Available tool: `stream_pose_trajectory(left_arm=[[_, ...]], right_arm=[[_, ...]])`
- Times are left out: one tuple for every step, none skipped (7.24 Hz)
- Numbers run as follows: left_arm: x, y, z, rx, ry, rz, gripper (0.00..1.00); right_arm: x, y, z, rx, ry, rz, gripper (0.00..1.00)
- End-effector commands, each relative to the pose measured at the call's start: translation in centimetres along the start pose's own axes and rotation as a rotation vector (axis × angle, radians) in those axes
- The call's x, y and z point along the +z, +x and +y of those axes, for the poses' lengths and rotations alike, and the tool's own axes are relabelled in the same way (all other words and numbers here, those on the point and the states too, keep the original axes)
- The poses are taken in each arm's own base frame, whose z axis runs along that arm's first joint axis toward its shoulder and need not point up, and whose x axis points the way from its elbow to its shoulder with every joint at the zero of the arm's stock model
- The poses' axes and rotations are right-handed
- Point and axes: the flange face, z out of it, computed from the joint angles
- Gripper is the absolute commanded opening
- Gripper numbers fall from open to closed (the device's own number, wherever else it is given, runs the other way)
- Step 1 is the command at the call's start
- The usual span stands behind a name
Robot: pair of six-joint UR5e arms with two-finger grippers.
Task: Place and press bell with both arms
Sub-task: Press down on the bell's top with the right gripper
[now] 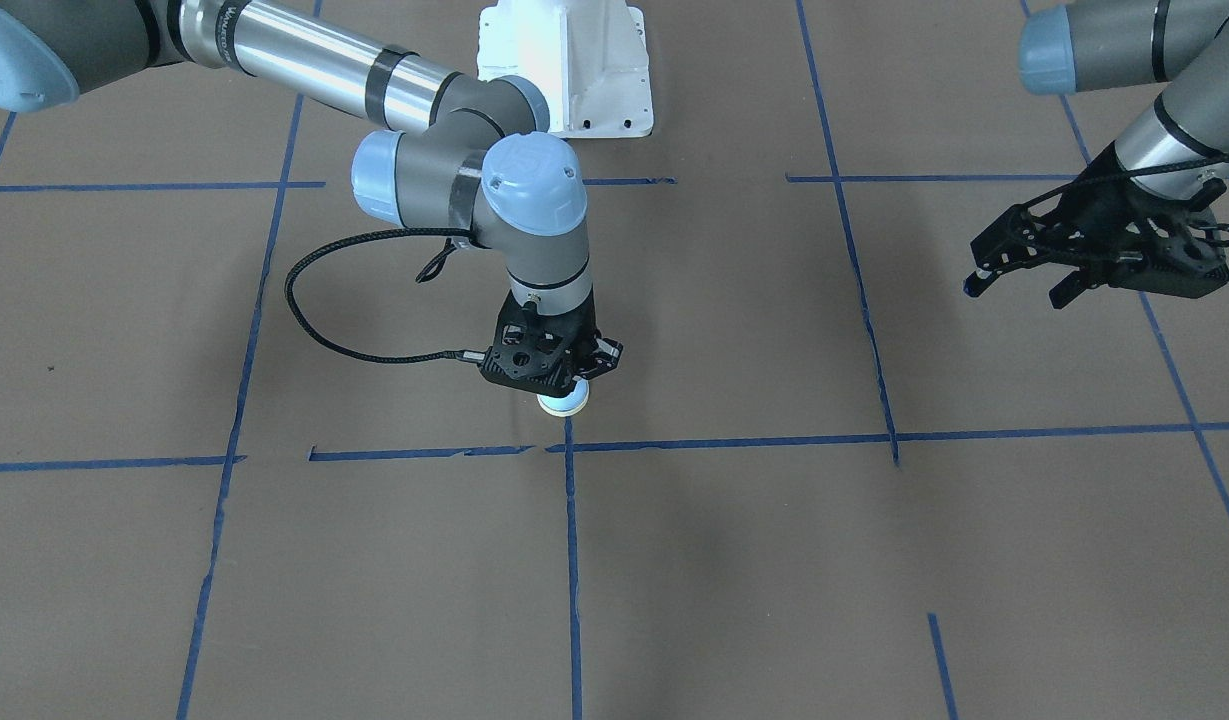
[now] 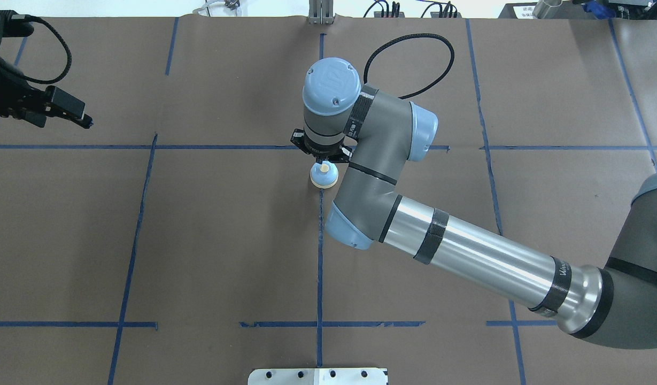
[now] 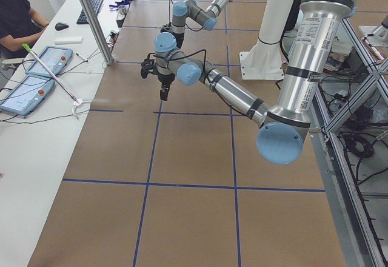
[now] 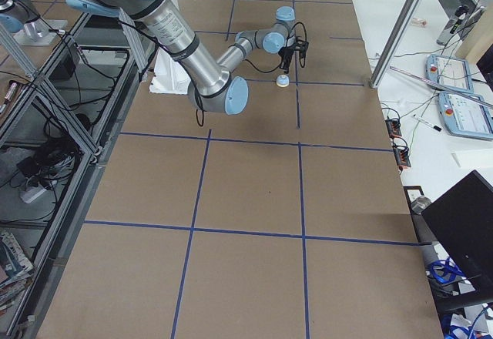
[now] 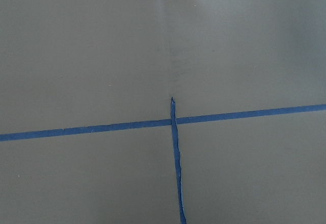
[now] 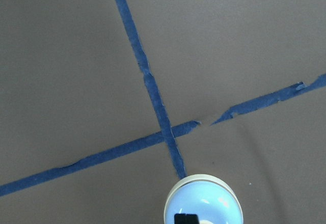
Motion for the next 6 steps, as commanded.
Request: stream_pose_trajectory(left_arm=[[-0.18,0.11,0.14,0.002,0.001,0.003,1.0],[-0.45,0.27,0.33,0.006,0.004,0.006,1.0],[-0.55,0.26,0.32,0.005,0.005,0.006,1.0],[-0.55,0.26,0.32,0.005,0.005,0.006,1.0],[-0.45,0.27,0.33,0.006,0.004,0.006,1.0],[-0.49,0.31,0.35,0.006,0.004,0.006,1.0]], right_arm=[[0.79,0.82,-0.09,0.003,-0.004,0.013,0.0],[0.95,1.01,-0.11,0.003,-0.006,0.016,0.0],[1.21,0.97,0.31,0.001,-0.01,0.019,0.0],[1.65,1.34,0.58,-0.002,-0.014,0.024,0.0],[1.65,1.34,0.58,-0.002,-0.014,0.024,0.0],[1.58,1.25,0.6,-0.002,-0.014,0.022,0.0]])
